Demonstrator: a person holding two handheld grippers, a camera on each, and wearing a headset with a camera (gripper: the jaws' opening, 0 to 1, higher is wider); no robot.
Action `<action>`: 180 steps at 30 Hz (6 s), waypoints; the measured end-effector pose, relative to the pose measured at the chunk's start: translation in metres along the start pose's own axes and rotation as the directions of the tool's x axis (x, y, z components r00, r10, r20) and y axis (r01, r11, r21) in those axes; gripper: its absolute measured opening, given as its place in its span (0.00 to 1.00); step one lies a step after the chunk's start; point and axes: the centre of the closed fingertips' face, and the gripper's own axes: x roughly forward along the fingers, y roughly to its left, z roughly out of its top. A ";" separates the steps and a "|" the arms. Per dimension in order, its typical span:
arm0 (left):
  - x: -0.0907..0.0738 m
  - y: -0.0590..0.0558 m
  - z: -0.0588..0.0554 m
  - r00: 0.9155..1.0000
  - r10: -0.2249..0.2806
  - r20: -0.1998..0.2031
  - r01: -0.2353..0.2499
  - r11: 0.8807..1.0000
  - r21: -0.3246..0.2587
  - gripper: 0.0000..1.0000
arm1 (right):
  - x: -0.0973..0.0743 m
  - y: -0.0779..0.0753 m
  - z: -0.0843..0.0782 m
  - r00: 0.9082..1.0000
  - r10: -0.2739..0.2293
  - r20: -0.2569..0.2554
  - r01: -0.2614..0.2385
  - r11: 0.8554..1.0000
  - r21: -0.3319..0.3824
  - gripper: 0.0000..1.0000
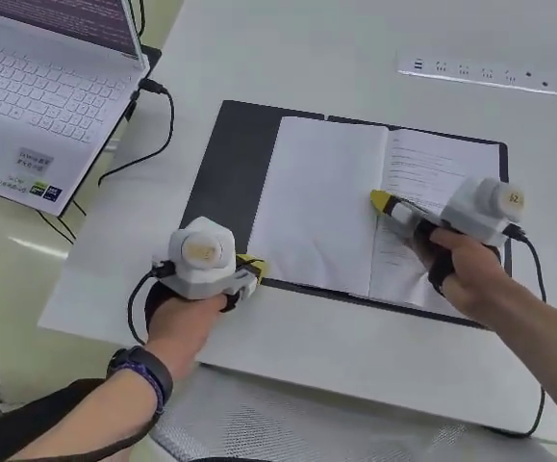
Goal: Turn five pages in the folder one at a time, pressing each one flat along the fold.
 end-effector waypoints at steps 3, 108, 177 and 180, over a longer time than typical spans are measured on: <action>0.000 -0.001 0.000 1.000 0.002 0.000 -0.002 1.000 0.004 0.00 | -0.001 0.003 0.001 1.000 0.010 0.011 -0.010 1.000 -0.004 0.00; -0.001 -0.001 0.000 0.999 -0.035 0.035 0.034 0.999 0.003 0.00 | -0.018 0.008 -0.022 0.993 0.035 0.117 -0.030 0.998 -0.051 0.00; -0.010 -0.014 0.013 0.997 -0.069 -0.041 0.075 0.988 0.137 0.14 | -0.118 0.017 -0.090 0.997 -0.049 -0.065 0.042 0.994 -0.098 0.13; -0.018 -0.022 0.024 0.996 -0.082 -0.025 0.084 0.984 0.159 0.18 | -0.127 0.012 -0.082 0.997 -0.066 -0.043 0.061 0.992 -0.108 0.16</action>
